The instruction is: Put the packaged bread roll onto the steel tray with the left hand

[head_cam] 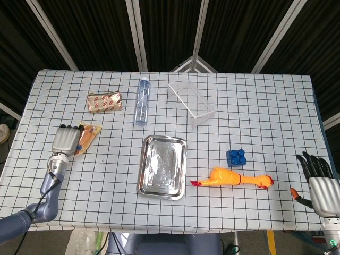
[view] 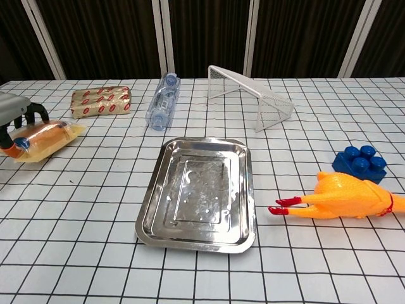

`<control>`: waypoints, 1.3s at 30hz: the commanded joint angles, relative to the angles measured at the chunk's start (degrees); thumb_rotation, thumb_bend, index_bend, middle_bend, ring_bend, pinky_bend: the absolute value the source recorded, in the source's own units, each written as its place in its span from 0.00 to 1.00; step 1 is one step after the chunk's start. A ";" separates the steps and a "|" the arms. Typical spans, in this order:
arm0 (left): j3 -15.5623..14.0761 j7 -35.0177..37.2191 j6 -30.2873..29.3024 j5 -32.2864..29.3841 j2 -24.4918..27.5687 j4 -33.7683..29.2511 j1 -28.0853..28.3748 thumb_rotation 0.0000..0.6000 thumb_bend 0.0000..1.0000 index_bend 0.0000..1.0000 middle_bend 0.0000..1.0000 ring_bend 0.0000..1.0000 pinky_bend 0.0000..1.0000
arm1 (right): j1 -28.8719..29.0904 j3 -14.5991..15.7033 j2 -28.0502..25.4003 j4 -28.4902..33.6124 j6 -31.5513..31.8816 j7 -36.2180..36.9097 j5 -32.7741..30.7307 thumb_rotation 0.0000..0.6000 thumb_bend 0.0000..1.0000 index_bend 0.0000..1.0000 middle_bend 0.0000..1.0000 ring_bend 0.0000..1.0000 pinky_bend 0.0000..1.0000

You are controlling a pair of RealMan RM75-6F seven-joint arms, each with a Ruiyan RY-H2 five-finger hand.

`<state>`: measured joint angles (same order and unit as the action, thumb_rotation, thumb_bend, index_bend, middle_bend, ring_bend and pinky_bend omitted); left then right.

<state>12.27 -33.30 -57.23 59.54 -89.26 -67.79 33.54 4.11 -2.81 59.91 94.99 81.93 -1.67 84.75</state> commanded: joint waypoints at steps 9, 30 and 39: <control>0.99 -5.15 -8.63 8.30 0.98 -15.51 3.11 1.00 0.31 0.27 0.45 0.38 0.29 | 0.55 0.34 -0.37 0.34 -0.86 0.55 0.67 1.00 0.33 0.00 0.00 0.00 0.00; 4.50 -23.03 0.09 0.54 -29.84 5.69 23.96 1.00 0.12 0.20 0.30 0.27 0.28 | -1.18 1.03 -4.54 -2.77 3.34 14.61 4.18 1.00 0.33 0.00 0.00 0.00 0.00; 2.45 -19.81 -1.74 2.80 -25.63 -2.95 21.81 1.00 0.01 0.00 0.00 0.00 0.20 | -1.10 1.33 -3.88 -2.61 2.84 12.41 4.22 1.00 0.33 0.00 0.00 0.00 0.00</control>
<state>15.86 -54.62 -58.00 60.85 -117.77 -65.92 56.65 2.98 -1.54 55.81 92.18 84.98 11.29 89.13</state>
